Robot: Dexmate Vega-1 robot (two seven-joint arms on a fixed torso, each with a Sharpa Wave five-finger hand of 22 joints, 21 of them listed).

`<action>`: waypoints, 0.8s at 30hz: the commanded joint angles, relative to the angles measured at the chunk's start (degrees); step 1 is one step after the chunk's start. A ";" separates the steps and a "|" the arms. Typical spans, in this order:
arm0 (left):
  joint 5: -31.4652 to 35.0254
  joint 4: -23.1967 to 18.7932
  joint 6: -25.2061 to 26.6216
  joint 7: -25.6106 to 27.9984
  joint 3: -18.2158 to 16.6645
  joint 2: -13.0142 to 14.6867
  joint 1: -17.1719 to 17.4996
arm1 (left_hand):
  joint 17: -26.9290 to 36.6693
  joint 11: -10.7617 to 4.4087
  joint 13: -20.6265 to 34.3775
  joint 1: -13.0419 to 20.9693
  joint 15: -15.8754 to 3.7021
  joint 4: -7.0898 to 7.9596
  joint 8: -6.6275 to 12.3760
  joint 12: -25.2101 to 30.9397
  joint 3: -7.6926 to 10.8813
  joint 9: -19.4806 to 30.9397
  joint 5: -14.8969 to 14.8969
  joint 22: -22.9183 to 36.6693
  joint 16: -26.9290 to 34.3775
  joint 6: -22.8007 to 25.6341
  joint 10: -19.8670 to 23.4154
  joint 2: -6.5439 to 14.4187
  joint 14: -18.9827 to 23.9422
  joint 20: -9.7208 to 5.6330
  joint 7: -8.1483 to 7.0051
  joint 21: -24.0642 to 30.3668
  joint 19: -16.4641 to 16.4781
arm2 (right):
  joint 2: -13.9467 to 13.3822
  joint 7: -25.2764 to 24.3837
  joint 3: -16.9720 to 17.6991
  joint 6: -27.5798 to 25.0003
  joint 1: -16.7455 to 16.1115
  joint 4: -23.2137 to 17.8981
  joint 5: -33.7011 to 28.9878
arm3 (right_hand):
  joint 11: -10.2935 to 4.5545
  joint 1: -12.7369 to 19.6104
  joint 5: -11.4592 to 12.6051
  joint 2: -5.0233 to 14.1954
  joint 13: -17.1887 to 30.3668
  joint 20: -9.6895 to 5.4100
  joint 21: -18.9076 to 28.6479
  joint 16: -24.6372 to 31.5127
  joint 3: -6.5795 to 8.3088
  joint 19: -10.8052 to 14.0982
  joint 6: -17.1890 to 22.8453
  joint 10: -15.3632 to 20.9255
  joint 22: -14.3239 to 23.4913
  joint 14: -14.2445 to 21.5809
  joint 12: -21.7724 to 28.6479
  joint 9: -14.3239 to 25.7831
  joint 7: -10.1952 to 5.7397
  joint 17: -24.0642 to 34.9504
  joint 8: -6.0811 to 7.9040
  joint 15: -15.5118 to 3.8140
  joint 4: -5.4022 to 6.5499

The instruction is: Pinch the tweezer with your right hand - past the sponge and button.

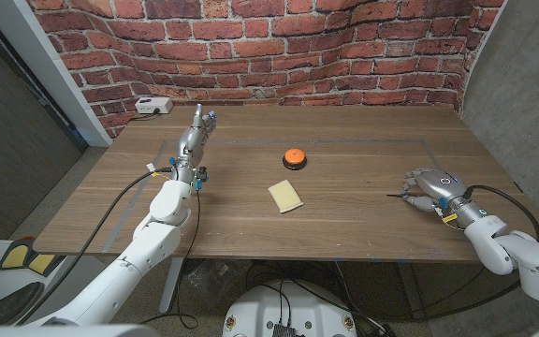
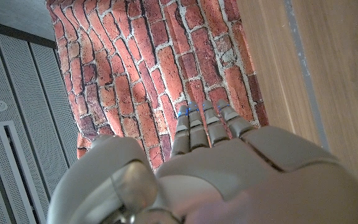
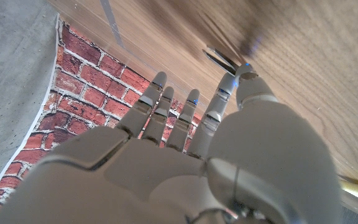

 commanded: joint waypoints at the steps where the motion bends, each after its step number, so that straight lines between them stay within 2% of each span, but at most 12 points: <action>1: -0.47 0.96 -0.28 -0.53 0.17 -0.16 -0.47 | 0.34 -0.06 0.35 0.10 0.07 0.27 -0.20 -0.28 -0.30 0.31 -0.15 0.14 -0.18 0.29 0.32 0.19 0.62 0.20 0.03 -0.13 0.57 | -0.34 -1.10 0.57 -1.22 -0.40 -0.97 0.32 | 0.12 -0.45 0.45 -0.05 0.01 -2.97 0.44 0.21 -0.27 0.49 0.86 0.68 0.22 0.67 0.18 0.27 0.09 0.08 0.26 -2.63 0.20; 14: -0.61 0.86 -0.27 -0.66 0.14 0.03 -0.38 | 0.34 -0.05 0.35 0.13 0.10 0.32 -0.26 -0.31 -0.32 0.31 -0.20 0.14 -0.18 0.29 0.34 0.20 0.63 0.24 0.09 -0.21 0.58 | -0.66 -2.23 1.17 -1.95 -1.11 -1.38 0.65 | 0.11 -0.53 0.46 0.07 0.00 -3.01 0.59 0.19 -0.41 0.92 2.03 1.44 0.28 1.22 0.26 0.29 0.12 0.08 0.57 -2.78 0.26; 24: -0.59 1.02 -0.53 -0.82 0.22 -0.06 -0.54 | 0.35 -0.10 0.36 0.14 0.15 0.37 -0.28 -0.34 -0.34 0.31 -0.23 0.15 -0.19 0.32 0.34 0.20 0.63 0.26 0.05 -0.26 0.60 | -2.47 -4.59 3.83 -3.58 -3.77 -3.30 1.57 | 0.10 -0.65 0.45 0.14 0.00 -3.03 0.66 0.17 -0.52 1.11 2.13 1.69 0.31 1.48 0.24 0.28 0.08 0.09 0.51 -2.92 0.33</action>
